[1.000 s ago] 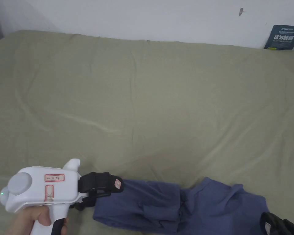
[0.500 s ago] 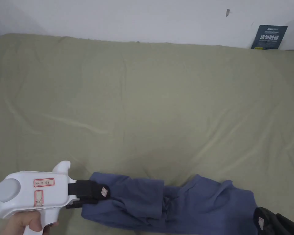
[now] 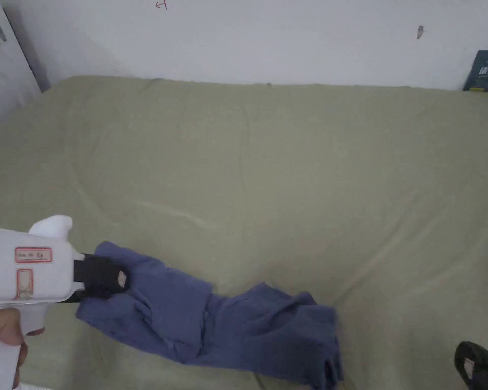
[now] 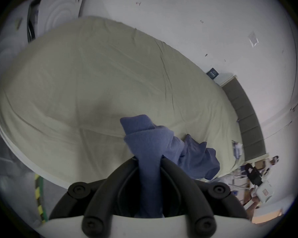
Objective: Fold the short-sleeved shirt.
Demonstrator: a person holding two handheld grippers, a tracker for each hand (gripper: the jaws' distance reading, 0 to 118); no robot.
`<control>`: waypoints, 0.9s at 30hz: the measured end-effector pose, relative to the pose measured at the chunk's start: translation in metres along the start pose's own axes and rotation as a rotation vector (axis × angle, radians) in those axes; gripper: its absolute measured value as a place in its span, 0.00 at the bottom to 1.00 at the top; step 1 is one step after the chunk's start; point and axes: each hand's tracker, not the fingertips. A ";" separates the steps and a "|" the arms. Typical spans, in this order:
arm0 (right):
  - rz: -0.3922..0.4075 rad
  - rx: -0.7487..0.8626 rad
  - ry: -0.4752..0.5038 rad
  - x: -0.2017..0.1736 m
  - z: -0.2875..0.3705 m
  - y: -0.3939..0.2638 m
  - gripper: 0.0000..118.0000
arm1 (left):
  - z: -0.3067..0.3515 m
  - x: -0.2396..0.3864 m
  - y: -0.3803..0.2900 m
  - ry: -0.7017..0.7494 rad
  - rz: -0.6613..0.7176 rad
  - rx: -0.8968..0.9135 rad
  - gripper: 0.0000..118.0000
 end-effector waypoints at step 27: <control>-0.098 0.059 -0.052 0.040 0.037 -0.004 0.00 | -0.130 0.238 -0.070 0.063 -0.405 -0.155 0.90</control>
